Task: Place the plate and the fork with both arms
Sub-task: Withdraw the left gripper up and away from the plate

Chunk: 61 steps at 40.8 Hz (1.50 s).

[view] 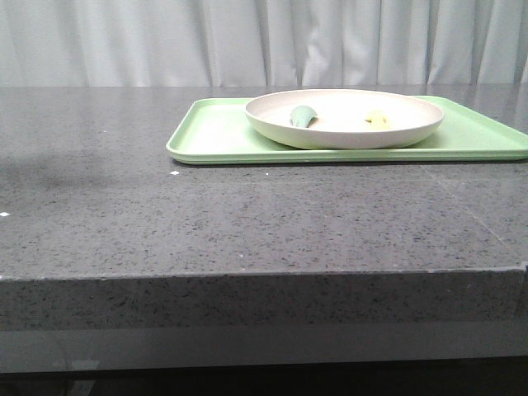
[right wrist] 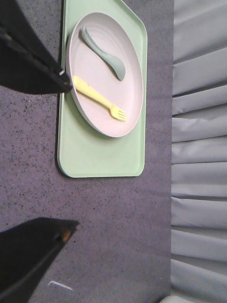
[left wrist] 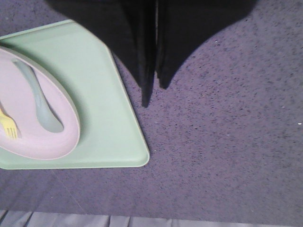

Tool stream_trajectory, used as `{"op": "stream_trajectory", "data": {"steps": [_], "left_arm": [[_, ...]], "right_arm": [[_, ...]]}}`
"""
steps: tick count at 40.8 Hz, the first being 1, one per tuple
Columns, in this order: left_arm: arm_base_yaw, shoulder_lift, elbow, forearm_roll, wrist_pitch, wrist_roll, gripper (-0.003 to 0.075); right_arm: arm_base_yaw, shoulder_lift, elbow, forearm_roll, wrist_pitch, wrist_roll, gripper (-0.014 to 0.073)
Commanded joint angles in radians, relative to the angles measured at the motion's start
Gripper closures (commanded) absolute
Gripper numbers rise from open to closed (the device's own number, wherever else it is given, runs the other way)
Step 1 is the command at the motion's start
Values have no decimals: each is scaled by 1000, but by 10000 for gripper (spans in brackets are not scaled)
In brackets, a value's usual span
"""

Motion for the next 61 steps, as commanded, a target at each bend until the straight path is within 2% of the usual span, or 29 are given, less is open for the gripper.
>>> {"op": "stream_trajectory", "data": {"steps": [1, 9, 17, 29, 47, 61], "left_arm": [[1, -118, 69, 3, -129, -3, 738], [1, -327, 252, 93, -158, -3, 738], [3, -559, 409, 97, -167, -3, 738], [3, -824, 520, 116, -151, -3, 738], [3, -865, 522, 116, -144, -3, 738], [3, -865, 522, 116, -144, -3, 738]], "right_arm": [[-4, 13, -36, 4, -71, -9, 29], [-4, 13, -36, 4, -71, -9, 29], [-4, 13, -36, 4, -71, -9, 29], [-4, 13, -36, 4, -67, -9, 29], [-4, 56, -52, 5, -54, -9, 29], [-1, 414, -290, 114, 65, -9, 30]]}}
